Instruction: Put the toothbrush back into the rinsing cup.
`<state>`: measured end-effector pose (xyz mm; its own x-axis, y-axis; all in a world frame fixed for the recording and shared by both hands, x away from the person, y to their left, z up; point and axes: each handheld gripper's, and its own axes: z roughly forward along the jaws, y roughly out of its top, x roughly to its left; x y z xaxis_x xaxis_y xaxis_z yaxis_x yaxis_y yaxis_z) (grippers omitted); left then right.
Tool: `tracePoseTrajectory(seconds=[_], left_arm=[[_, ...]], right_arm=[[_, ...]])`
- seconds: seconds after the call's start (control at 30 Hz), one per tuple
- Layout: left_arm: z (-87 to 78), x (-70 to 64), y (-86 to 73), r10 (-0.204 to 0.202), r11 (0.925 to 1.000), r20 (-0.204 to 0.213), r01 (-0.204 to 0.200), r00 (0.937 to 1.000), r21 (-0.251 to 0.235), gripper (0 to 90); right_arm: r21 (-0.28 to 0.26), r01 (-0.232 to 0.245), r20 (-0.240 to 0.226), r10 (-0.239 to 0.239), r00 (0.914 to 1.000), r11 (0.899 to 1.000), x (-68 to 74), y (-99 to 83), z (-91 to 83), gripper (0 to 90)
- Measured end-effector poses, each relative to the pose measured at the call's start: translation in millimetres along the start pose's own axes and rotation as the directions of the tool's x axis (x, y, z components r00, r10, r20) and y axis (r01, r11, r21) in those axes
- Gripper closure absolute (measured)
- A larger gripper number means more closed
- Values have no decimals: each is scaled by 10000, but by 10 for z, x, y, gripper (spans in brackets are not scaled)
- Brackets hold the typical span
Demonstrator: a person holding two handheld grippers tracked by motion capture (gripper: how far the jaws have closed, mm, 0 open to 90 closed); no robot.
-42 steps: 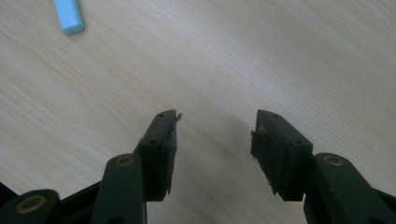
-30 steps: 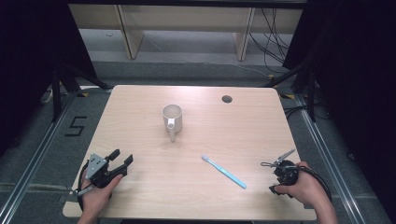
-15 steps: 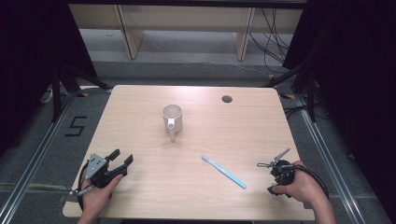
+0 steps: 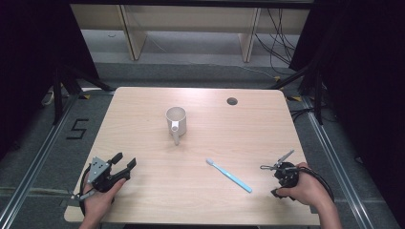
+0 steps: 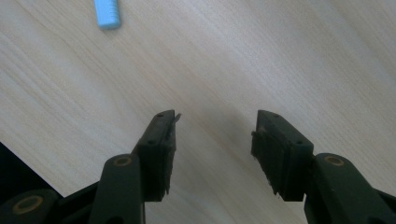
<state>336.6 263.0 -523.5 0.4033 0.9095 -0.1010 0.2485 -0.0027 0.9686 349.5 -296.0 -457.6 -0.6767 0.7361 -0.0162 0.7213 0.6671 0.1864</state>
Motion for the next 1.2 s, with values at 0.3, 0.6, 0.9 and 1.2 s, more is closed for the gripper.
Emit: tracePoseTrajectory(seconds=[0.3,0.6,0.9,1.2], left_arm=[[15,11,-5,-21,9999,109,23,9999,-153,374],[15,10,-6,-14,9998,130,17,9999,-194,374],[15,10,-6,-36,9998,126,38,9999,-179,374],[10,4,-3,-11,9999,101,12,9999,-103,375]], right_arm=[[75,158,-51,-158,9999,9998,18,64,-4,495],[55,377,77,-377,9993,9993,56,140,11,494],[212,585,29,-586,9983,9981,84,210,11,495],[355,826,-10,-827,9966,9959,141,329,13,497]])
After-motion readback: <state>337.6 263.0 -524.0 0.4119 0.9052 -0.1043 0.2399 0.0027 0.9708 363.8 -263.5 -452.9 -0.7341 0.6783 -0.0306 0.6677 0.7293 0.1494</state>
